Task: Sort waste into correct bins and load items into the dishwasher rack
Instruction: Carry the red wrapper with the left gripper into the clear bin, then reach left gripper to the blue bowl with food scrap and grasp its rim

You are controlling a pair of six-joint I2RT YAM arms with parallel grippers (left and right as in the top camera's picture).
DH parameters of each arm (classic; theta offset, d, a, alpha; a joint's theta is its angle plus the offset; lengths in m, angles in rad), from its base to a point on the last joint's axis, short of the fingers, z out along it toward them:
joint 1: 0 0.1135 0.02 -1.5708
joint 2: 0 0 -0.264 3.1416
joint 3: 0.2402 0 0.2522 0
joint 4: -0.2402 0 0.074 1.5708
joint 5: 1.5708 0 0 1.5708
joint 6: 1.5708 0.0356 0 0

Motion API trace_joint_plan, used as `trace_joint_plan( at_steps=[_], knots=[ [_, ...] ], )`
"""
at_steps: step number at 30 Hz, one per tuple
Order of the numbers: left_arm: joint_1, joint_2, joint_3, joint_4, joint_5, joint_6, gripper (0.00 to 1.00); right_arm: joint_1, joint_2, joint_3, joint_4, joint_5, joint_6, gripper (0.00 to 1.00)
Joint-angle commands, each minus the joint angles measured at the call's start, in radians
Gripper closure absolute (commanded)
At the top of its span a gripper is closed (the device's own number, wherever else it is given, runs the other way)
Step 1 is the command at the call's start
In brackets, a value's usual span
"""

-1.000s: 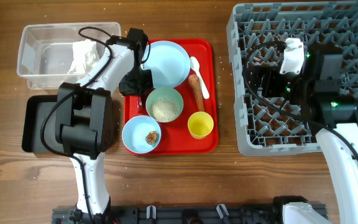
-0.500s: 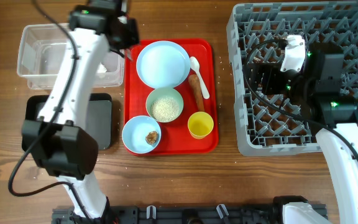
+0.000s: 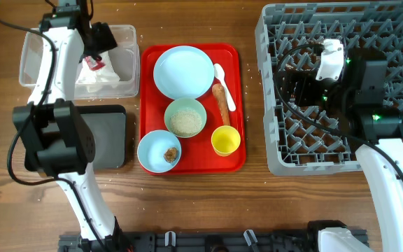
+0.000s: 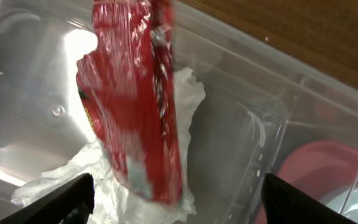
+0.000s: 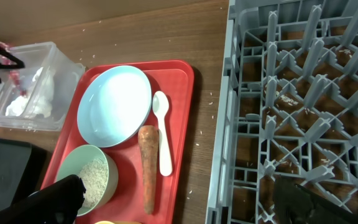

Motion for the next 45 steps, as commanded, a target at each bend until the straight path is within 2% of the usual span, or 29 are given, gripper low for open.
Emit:
trace_joint_plan(
  at_steps=[1, 9, 17, 30, 38, 45],
  knots=[
    [-0.003, 0.004, -0.002, 0.001, 0.033, -0.031, 0.1, -0.002, 0.01, 0.012, 0.006, 0.006, 0.032, 0.0],
    [-0.003, -0.021, -0.002, 0.003, 0.176, -0.034, 0.07, -0.002, 0.01, 0.012, 0.01, 0.006, 0.028, 0.0],
    [-0.004, -0.142, -0.002, -0.042, 0.206, -0.052, 0.06, -0.002, 0.01, 0.012, 0.016, 0.006, 0.028, 0.0],
    [-0.071, -0.201, -0.002, -0.129, 0.256, -0.048, 0.07, -0.002, 0.009, 0.012, 0.016, 0.006, 0.028, 0.0],
    [-0.158, -0.26, -0.002, -0.18, 0.256, -0.02, 0.07, -0.002, 0.009, 0.012, 0.017, -0.011, 0.029, 0.0],
    [-0.232, -0.273, -0.002, -0.282, 0.257, 0.082, 0.07, -0.002, 0.009, 0.012, 0.018, -0.017, 0.029, 0.0]
  ],
)
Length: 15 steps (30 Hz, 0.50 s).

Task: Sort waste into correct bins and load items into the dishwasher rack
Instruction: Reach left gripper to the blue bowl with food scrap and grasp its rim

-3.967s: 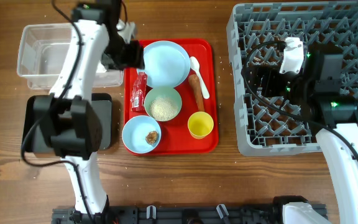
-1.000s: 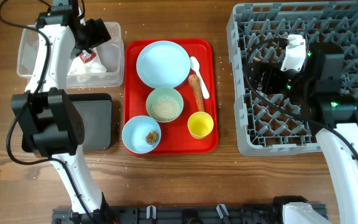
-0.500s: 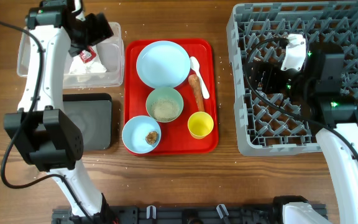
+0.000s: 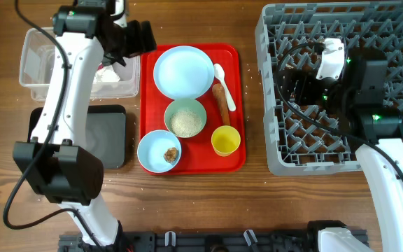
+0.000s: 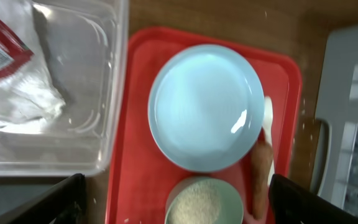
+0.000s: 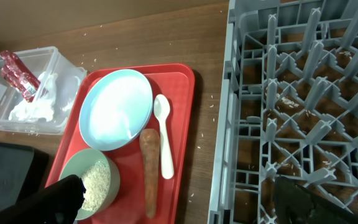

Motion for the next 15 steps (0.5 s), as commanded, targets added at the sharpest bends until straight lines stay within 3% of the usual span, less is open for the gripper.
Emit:
trace_joint_plan(
  at_steps=[1, 15],
  knots=[
    [-0.036, -0.024, -0.001, -0.042, 0.012, 0.071, 0.07, -0.002, 0.009, 0.012, 0.005, -0.016, 0.014, 0.0],
    [-0.166, -0.024, -0.075, -0.12, 0.018, 0.217, 0.07, -0.002, 0.009, 0.012, 0.001, -0.015, 0.011, 0.0]
  ],
)
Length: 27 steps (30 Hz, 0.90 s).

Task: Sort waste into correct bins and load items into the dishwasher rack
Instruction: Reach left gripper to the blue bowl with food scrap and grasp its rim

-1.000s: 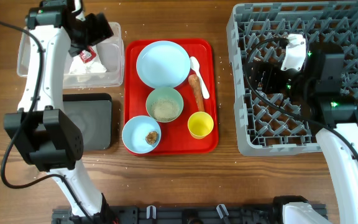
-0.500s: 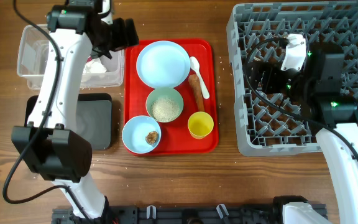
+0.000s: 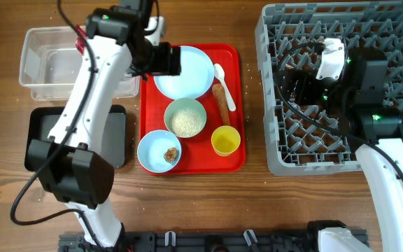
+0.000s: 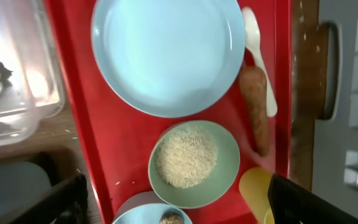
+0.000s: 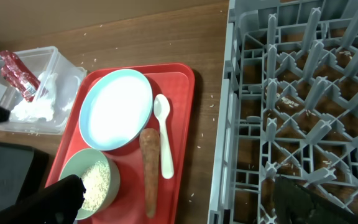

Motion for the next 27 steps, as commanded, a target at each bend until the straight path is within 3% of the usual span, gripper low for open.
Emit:
trace_joint_plan(
  at_steps=[1, 16, 18, 20, 27],
  knots=[
    [-0.034, -0.023, -0.066, -0.003, 0.024, 0.084, 0.07, -0.002, 0.009, 0.012, 0.002, -0.015, 0.01, 0.0],
    [-0.185, -0.023, -0.337, 0.193, 0.023, 0.083, 0.14, -0.002, 0.009, 0.012, -0.007, 0.007, 0.011, 0.0],
    [-0.193, -0.023, -0.355, 0.18, 0.023, 0.083, 0.15, -0.002, 0.01, 0.012, -0.014, 0.007, 0.011, 0.0],
    [-0.195, -0.024, -0.364, 0.092, 0.023, 0.051, 0.22, -0.002, 0.01, 0.012, -0.029, 0.007, 0.011, 0.0],
    [-0.195, -0.09, -0.384, 0.037, -0.003, -0.065, 0.22, -0.002, 0.01, 0.012, -0.042, 0.007, 0.011, 0.0]
  ],
)
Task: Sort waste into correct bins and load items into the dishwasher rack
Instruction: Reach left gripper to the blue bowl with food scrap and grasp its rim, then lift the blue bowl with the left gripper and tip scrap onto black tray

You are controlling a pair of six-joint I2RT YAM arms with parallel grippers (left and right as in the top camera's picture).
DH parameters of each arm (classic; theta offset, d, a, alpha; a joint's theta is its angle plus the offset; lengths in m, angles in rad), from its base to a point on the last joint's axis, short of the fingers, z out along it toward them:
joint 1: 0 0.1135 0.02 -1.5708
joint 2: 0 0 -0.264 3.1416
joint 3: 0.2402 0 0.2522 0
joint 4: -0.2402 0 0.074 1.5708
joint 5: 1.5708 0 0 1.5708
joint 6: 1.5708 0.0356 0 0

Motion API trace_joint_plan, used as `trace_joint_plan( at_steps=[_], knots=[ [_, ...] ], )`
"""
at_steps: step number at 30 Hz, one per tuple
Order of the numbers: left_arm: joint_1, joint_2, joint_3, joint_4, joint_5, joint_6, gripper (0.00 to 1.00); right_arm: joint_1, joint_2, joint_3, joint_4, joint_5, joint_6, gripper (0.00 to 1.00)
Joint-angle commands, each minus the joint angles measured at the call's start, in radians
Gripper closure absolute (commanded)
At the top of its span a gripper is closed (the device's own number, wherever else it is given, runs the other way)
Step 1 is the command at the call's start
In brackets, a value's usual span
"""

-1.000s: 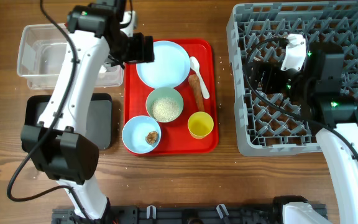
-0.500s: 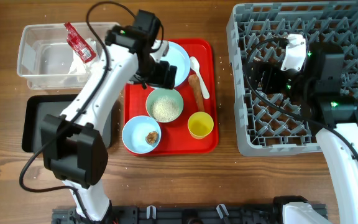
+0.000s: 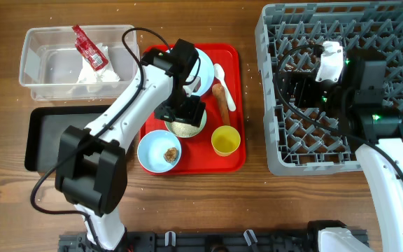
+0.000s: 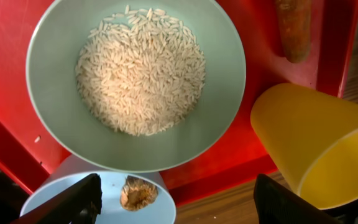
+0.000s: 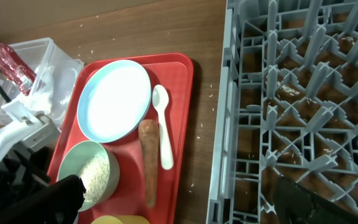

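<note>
My left gripper [image 3: 185,112] hangs open, low over the green bowl of rice [image 4: 135,81] in the middle of the red tray [image 3: 151,105]. Its fingers [image 4: 73,200] stand wide apart with nothing between them. Beside the rice bowl are a yellow cup [image 4: 316,149], a carrot [image 3: 222,101], a white spoon [image 3: 224,75] and a blue bowl [image 3: 159,151] holding a brown scrap [image 4: 135,193]. The arm hides part of the light blue plate [image 3: 205,66]. A red wrapper [image 3: 88,47] lies in the clear bin [image 3: 33,73]. Over the grey dishwasher rack [image 3: 285,157], my right gripper [image 5: 185,202] is open and empty.
A black bin [image 3: 40,140] sits in front of the clear bin, left of the tray. White crumpled paper [image 3: 96,70] lies under the wrapper. Bare wood separates the tray from the rack, which fills the right side of the table.
My left gripper has moved from above the plate's left side to low over the rice bowl, still open. The right arm has barely shifted.
At first my left gripper was open over the clear bin with the red wrapper right below it. Then it stood between bin and tray, the wrapper lying in the bin. After that it was over the plate, and now over the rice bowl.
</note>
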Motion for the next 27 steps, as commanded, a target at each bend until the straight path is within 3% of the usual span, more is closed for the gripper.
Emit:
trace_joint_plan(
  at_steps=[1, 5, 10, 13, 17, 27],
  knots=[
    [-0.008, -0.095, -0.044, -0.023, -0.035, -0.086, 0.22, -0.002, 0.009, 0.012, -0.003, 0.007, 0.011, 0.0],
    [-0.033, -0.174, -0.18, -0.007, -0.09, -0.164, 0.22, -0.002, 0.009, 0.012, -0.004, 0.007, 0.011, 0.0],
    [-0.057, -0.317, -0.401, 0.118, -0.088, -0.215, 0.24, -0.002, 0.009, 0.012, -0.003, 0.006, 0.011, 0.0],
    [-0.095, -0.349, -0.495, 0.173, -0.089, -0.214, 0.3, -0.002, 0.008, 0.012, -0.008, 0.006, 0.014, 0.0],
    [-0.163, -0.339, -0.536, 0.199, -0.089, -0.224, 0.42, -0.002, 0.009, 0.012, -0.01, 0.006, 0.014, 0.0],
    [-0.214, -0.336, -0.593, 0.258, -0.222, -0.317, 0.48, -0.002, 0.009, 0.012, -0.018, 0.006, 0.014, 0.0]
  ],
)
